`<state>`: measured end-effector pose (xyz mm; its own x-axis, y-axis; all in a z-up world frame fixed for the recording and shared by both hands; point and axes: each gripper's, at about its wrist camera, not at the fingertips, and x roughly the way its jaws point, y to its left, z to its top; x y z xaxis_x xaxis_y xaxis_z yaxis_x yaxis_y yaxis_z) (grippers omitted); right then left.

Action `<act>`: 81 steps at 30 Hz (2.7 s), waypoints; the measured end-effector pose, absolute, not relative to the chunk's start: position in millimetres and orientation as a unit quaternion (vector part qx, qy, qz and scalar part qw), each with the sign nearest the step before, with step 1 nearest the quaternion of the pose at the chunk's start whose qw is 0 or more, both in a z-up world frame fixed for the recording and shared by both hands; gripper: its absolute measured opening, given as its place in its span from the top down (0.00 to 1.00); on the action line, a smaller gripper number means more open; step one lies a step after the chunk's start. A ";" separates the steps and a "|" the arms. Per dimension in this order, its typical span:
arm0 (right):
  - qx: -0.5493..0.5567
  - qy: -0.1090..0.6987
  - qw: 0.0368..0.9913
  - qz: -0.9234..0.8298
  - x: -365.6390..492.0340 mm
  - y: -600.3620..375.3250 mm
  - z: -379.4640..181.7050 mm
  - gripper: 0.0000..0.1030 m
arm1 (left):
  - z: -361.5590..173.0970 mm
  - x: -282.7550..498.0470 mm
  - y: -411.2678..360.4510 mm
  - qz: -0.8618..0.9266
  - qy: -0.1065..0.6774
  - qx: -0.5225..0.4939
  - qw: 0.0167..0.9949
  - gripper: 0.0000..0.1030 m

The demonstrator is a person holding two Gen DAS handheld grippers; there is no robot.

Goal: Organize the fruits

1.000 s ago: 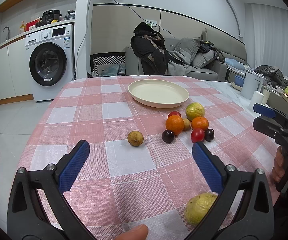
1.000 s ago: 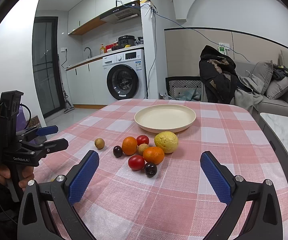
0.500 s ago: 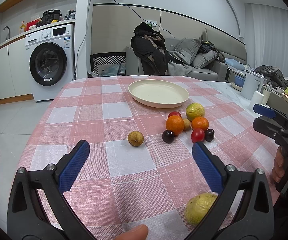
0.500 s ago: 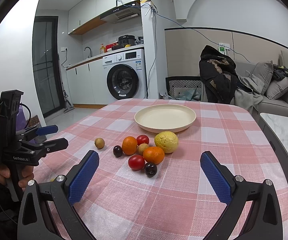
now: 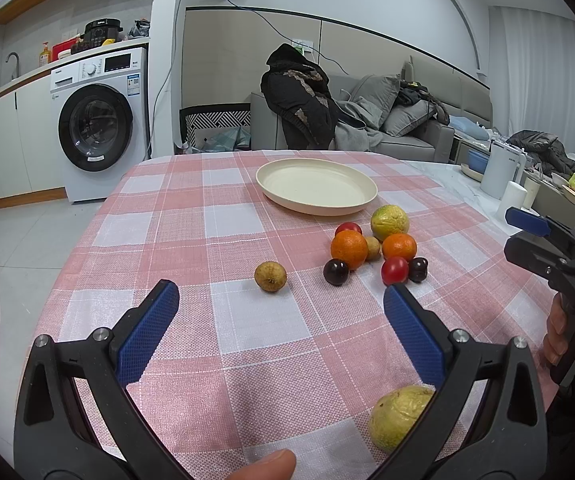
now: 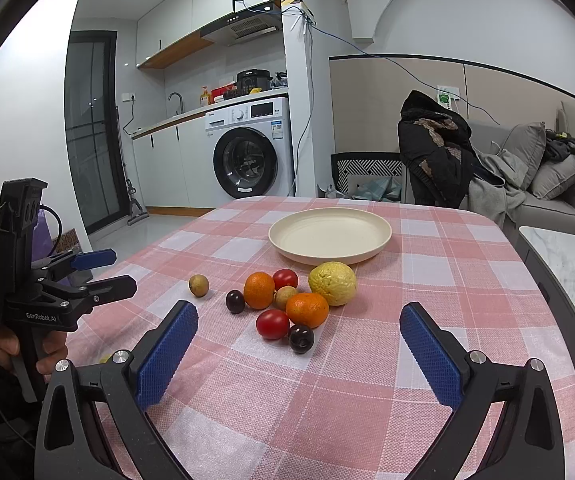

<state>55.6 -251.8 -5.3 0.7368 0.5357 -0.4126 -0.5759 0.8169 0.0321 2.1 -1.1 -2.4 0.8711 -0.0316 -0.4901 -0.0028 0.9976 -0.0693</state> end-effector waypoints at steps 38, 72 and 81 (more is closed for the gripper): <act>-0.066 0.240 0.931 0.266 68.9 -248.9 -11.4 0.00 | -0.5 -3.9 -13.7 -0.036 0.265 -0.023 0.963 0.01; -0.086 0.383 0.878 0.273 92.1 -229.2 -41.1 0.17 | -41.4 -16.4 -68.6 -0.200 0.406 0.059 0.890 0.52; -0.078 0.420 0.856 0.291 116.5 -223.2 -50.9 0.42 | -31.9 -1.8 -50.3 -0.173 0.389 0.015 0.905 0.52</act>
